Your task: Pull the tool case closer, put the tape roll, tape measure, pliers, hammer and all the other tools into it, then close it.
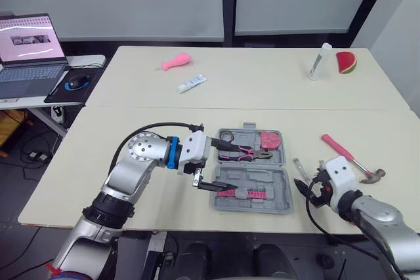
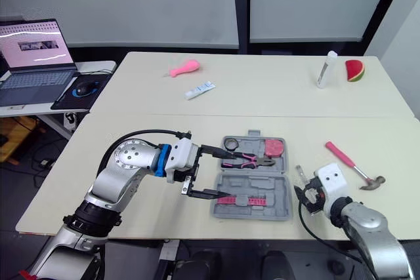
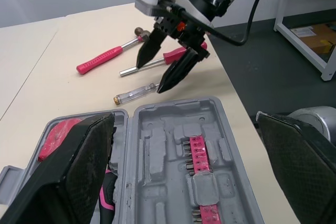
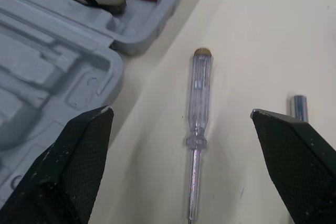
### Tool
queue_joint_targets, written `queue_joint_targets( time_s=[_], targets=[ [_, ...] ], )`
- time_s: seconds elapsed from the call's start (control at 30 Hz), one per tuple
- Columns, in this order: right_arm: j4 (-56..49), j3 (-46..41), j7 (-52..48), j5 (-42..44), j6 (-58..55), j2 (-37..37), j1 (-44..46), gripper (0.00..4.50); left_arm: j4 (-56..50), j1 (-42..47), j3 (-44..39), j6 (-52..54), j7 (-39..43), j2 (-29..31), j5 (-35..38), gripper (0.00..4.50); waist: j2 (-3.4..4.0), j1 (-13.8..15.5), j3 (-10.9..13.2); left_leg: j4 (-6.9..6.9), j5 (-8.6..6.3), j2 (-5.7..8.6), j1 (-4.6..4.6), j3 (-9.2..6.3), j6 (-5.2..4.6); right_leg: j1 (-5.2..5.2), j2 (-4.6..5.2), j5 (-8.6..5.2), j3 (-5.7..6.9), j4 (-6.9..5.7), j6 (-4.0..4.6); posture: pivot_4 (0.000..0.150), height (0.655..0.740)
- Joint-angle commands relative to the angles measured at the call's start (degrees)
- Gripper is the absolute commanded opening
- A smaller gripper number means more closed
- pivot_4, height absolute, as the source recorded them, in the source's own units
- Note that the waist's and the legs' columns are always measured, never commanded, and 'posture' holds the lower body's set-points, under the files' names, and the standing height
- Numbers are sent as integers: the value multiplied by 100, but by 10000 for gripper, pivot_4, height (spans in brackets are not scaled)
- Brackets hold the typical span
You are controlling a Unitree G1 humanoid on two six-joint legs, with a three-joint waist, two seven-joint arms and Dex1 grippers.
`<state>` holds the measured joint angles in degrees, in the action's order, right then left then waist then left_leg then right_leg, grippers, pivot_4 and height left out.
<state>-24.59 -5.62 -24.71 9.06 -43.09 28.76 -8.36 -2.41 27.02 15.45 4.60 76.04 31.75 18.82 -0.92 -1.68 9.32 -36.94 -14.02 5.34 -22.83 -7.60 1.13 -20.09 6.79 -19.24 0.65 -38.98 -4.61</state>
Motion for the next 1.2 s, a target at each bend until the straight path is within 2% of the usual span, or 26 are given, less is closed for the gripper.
queue_joint_targets(
  time_s=[0.03,0.1,0.13,0.37,0.7,0.87,1.03,1.1,1.2],
  targets=[
    [192,64,136,-158,117,17,52,44738,-226,-33,-132,-42,16,84,52,45000,0,0,0,0,0,1,0,1,0,0,1,0,-1,0,0,1500,7400],
    [359,94,154,-199,200,8,101,44738,-261,-48,-131,-25,-1,110,59,45000,0,0,0,-1,-1,1,0,1,-1,0,0,0,-1,0,0,1500,7400],
    [425,111,162,-210,235,-1,129,42993,-277,-52,-130,-18,-8,122,61,45000,0,0,0,0,-1,1,1,1,-2,0,0,0,-2,0,0,1500,7400],
    [618,207,203,-214,346,-75,272,23655,-361,-41,-130,62,-56,135,73,45000,2,-6,-1,0,-3,-1,2,0,-5,0,-2,0,-1,-2,0,1500,7400],
    [573,222,229,-210,282,-97,249,8322,-305,16,-105,84,-58,97,39,45000,2,-3,-1,-1,-4,-1,1,0,-7,0,-2,0,-1,-2,0,1500,7400],
    [623,235,238,-203,347,-121,284,3502,-275,39,-95,72,-61,71,33,45000,2,-3,-1,-1,-3,-1,2,0,-6,0,-2,0,-1,-2,0,1500,7400],
    [569,226,212,-220,361,-70,328,3484,-308,-1,-126,64,-66,97,43,45000,2,-4,-1,-1,-3,-1,2,0,-6,0,-2,0,-1,-2,0,1500,7400],
    [334,311,22,-282,381,189,304,3483,-355,-68,-183,67,-62,162,67,45000,2,-4,-1,-1,-3,-1,1,0,-5,0,-2,0,-1,-2,0,1500,7400],
    [-260,733,-622,-498,308,1109,419,3483,-388,-221,-395,82,-56,335,172,45000,5,-22,-1,-1,-5,0,1,3,-8,-3,-1,0,-4,-3,0,1500,7400]
  ],
)
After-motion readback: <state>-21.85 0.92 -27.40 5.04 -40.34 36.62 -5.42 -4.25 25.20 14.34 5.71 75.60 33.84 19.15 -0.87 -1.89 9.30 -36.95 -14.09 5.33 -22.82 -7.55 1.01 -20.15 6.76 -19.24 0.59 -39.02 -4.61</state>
